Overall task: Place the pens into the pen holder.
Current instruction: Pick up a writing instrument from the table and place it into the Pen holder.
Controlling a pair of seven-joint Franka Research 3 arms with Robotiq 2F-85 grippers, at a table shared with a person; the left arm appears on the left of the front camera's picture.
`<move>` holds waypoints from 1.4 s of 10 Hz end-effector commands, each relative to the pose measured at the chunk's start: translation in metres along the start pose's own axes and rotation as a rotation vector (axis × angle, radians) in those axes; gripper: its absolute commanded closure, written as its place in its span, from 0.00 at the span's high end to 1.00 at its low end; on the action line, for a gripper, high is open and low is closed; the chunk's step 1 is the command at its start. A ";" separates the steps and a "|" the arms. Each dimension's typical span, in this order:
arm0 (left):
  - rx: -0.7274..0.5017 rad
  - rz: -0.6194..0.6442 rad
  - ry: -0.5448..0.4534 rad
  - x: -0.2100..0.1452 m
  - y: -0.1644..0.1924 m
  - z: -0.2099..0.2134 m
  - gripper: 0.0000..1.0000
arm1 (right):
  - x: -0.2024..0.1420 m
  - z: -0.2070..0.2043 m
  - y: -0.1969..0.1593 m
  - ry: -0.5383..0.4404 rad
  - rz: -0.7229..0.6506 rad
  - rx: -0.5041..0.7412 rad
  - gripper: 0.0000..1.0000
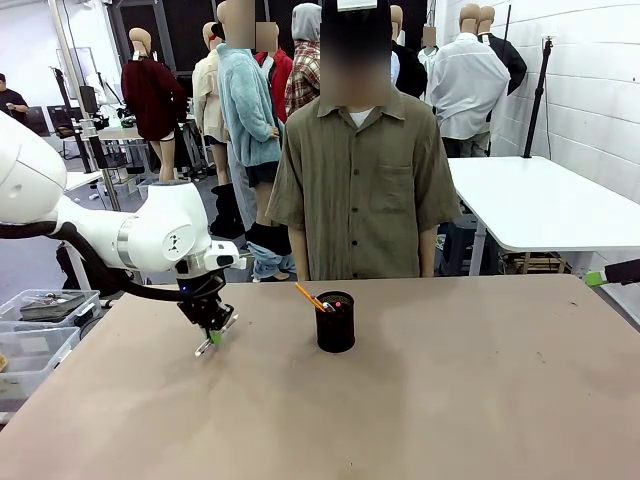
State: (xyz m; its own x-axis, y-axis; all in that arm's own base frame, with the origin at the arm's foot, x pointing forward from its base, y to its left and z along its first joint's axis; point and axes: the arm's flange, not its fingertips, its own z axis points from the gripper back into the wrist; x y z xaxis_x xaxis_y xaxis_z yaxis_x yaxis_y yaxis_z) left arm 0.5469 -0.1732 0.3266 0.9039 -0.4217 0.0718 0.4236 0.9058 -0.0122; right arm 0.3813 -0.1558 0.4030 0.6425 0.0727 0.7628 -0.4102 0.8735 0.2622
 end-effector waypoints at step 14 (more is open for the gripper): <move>-0.874 -0.906 -0.965 0.026 -0.041 0.069 0.00 | -0.002 -0.001 0.000 0.014 0.008 -0.006 1.00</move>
State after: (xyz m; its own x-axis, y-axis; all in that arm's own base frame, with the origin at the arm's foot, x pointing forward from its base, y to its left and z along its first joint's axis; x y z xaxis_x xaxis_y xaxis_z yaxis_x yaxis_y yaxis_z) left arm 0.5405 -0.2124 0.3900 0.1562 -0.3439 0.9259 0.9830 -0.0373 -0.1797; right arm 0.3814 -0.1558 0.4030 0.6423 0.0728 0.7630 -0.4104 0.8734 0.2622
